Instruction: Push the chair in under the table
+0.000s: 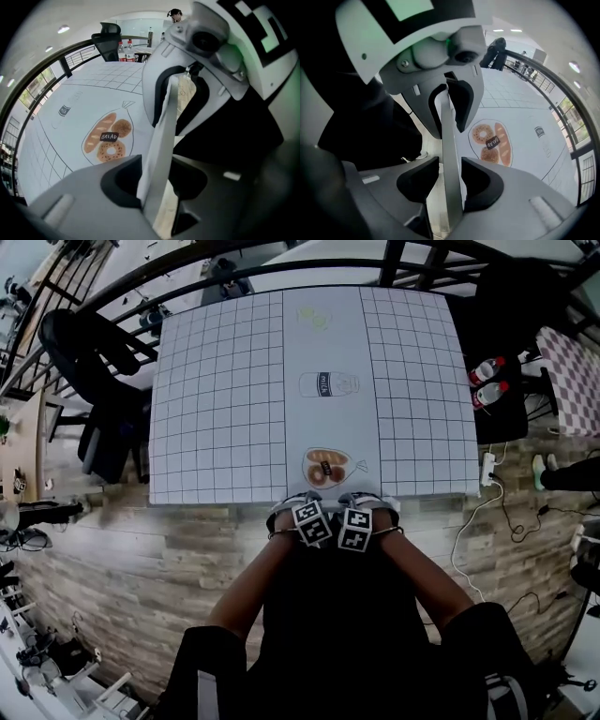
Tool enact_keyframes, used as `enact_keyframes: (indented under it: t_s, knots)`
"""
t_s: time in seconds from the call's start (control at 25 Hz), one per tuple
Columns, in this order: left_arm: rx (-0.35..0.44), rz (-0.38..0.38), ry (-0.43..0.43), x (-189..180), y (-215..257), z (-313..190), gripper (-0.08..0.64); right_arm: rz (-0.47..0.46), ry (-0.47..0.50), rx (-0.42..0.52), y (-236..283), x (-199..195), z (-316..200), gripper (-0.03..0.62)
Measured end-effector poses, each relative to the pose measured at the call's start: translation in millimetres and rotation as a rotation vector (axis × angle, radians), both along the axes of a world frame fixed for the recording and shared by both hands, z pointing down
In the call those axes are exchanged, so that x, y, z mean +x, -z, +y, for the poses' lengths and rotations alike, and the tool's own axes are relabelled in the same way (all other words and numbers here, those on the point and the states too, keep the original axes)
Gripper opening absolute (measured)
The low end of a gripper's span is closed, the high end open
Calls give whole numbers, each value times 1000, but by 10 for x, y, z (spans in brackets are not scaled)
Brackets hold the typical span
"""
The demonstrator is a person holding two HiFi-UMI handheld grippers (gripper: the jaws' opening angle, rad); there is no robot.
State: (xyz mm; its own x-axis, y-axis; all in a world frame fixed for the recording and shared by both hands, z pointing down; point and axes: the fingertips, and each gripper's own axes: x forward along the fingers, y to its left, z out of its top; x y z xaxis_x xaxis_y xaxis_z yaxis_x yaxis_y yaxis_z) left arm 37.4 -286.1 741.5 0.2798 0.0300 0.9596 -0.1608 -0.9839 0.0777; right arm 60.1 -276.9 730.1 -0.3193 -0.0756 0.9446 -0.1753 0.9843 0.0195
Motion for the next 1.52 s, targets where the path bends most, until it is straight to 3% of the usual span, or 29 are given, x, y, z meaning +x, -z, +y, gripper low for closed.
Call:
enact_keyframes:
  t_s: [0.12,0.4,0.56,0.68,0.76,0.88,1.0,1.12,1.28,1.52]
  knots:
    - [52,40,25,-7,172,-17,204,-80,-47,29,177,-55,7,161]
    - [192,215,184,-21,682,-105,206,-208,-207,115,657,-37,-171,160]
    - [237,362,340,-198,1170,-227,207,-330,-376,194,1151,-131,-290,158]
    - [321,394,364,-465,1612,-136,206,-439,-543,234,1580,-219,-210,155]
    - [406,436,383,-624,1898,-48,184,-506,-632,286,1851,-271,-92,152]
    - [437,574,478,-734,2264,83,140,-599,-721,364,2231,-320,59,119]
    - [457,694,579,-831,2533,294,81,-699,-815,372,2474,-387,272,66]
    - [549,785,688,-942,2873,430,15,-799,-920,366,2706,-409,400,22]
    - [604,851,761,-958,3210,665,11,-899,-982,415,3063,-425,568,-2]
    - [695,882,784,-741,3455,915,11,-955,-999,541,3360,-167,737,-2]
